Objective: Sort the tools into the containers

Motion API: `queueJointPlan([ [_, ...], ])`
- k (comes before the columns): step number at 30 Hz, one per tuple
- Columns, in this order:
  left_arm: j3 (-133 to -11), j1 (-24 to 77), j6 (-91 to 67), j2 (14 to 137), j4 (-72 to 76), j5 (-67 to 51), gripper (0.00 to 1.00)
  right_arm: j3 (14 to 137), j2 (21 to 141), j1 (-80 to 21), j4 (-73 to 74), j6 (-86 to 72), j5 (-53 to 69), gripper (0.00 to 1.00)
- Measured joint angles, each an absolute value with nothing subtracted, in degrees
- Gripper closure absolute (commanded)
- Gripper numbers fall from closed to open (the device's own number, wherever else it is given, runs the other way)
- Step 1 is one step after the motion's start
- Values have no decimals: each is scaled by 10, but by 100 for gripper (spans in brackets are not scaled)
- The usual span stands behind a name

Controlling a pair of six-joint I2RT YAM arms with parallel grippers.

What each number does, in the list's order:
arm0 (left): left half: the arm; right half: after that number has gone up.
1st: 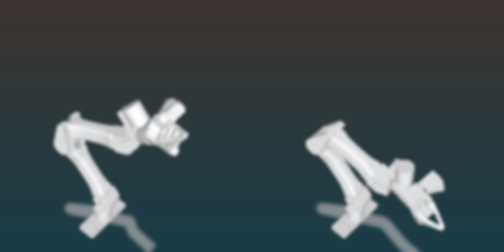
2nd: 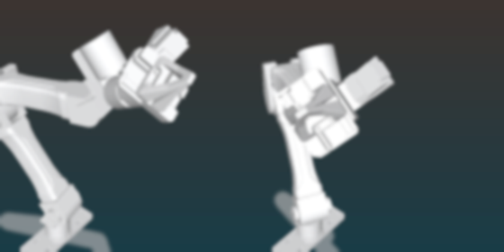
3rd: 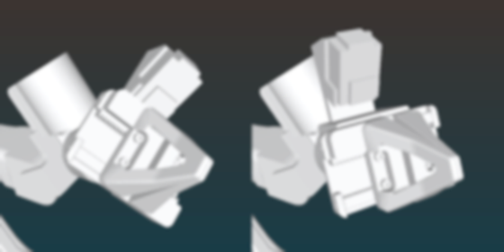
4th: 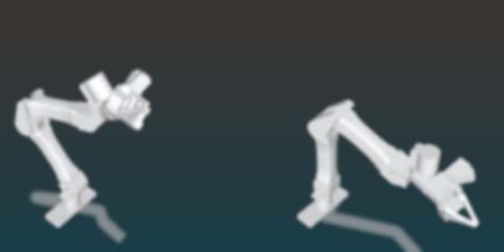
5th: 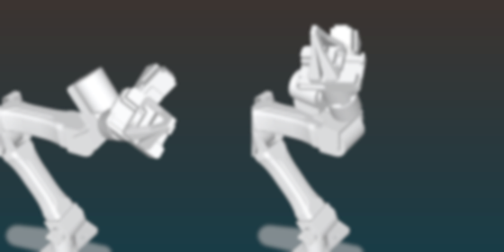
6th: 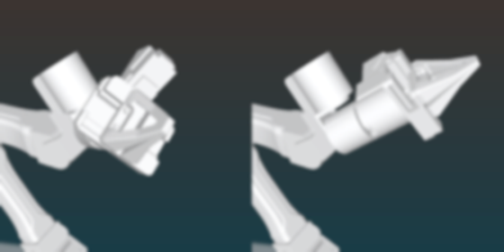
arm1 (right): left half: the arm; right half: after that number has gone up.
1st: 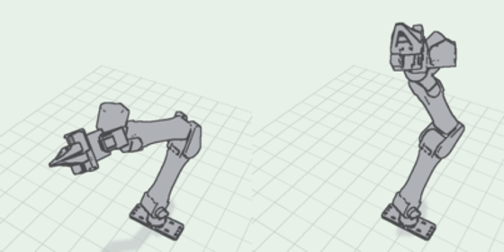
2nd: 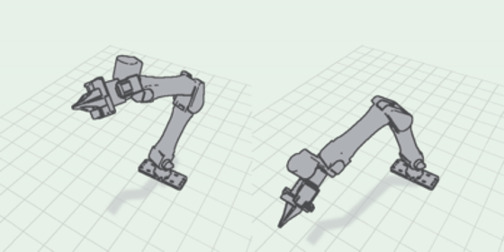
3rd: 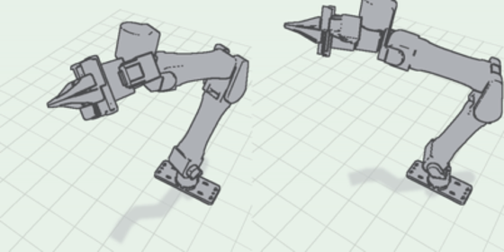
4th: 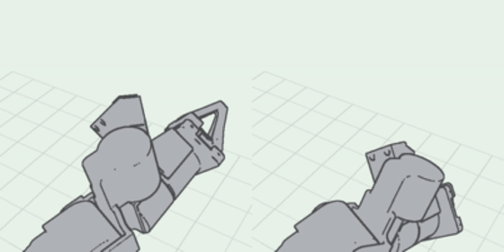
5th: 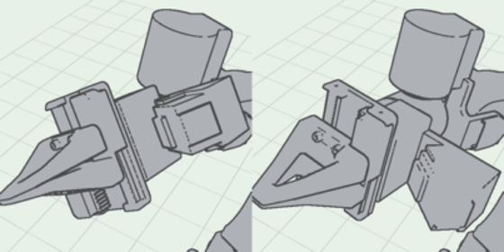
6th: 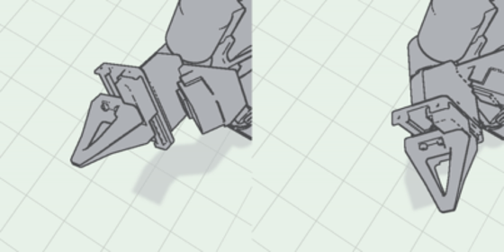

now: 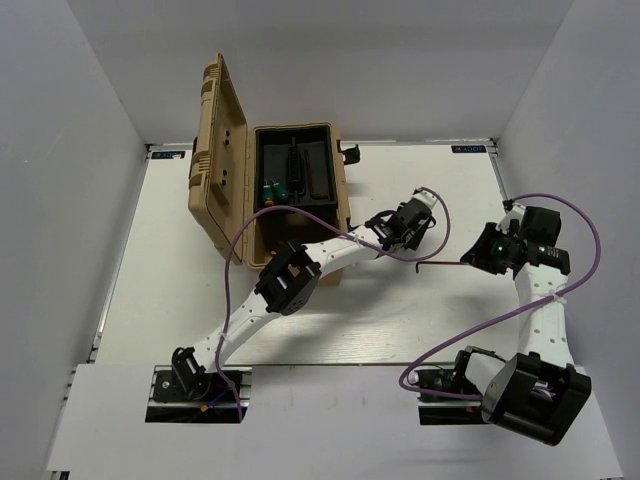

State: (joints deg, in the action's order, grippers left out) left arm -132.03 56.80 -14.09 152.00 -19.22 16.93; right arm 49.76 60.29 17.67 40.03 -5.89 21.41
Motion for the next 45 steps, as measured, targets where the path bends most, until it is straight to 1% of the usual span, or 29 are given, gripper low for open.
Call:
queueJointPlan([
  [2, -1321, 568, -141, 1521, -192, 170, 48, 498, 603, 177, 400, -59, 216, 84],
  [7, -1322, 568, -140, 1522, -193, 177, 55, 498, 602, 177, 400, -59, 223, 84],
  [16, -1322, 572, -130, 1523, -197, 189, 63, 498, 597, 178, 400, -61, 228, 84],
  [18, -1317, 572, -125, 1523, -193, 193, 66, 498, 596, 179, 400, -61, 229, 84],
  [24, -1274, 576, -107, 1503, -171, 211, 68, 498, 596, 180, 400, -63, 233, 84],
  [29, -1215, 576, -88, 1471, -160, 226, 78, 498, 596, 182, 400, -66, 235, 84],
  [31, -1205, 576, -82, 1465, -159, 231, 79, 498, 596, 183, 400, -67, 237, 84],
  [35, -1198, 577, -74, 1461, -159, 234, 92, 497, 596, 186, 400, -69, 240, 84],
  [36, -1196, 577, -72, 1460, -158, 234, 97, 497, 596, 187, 400, -70, 241, 84],
  [37, -1192, 578, -70, 1459, -157, 234, 99, 497, 596, 187, 400, -70, 242, 84],
  [41, -1149, 579, -66, 1433, -147, 232, 100, 497, 596, 188, 400, -71, 243, 84],
  [45, -1071, 579, -64, 1383, -142, 229, 100, 497, 596, 188, 400, -71, 244, 84],
])
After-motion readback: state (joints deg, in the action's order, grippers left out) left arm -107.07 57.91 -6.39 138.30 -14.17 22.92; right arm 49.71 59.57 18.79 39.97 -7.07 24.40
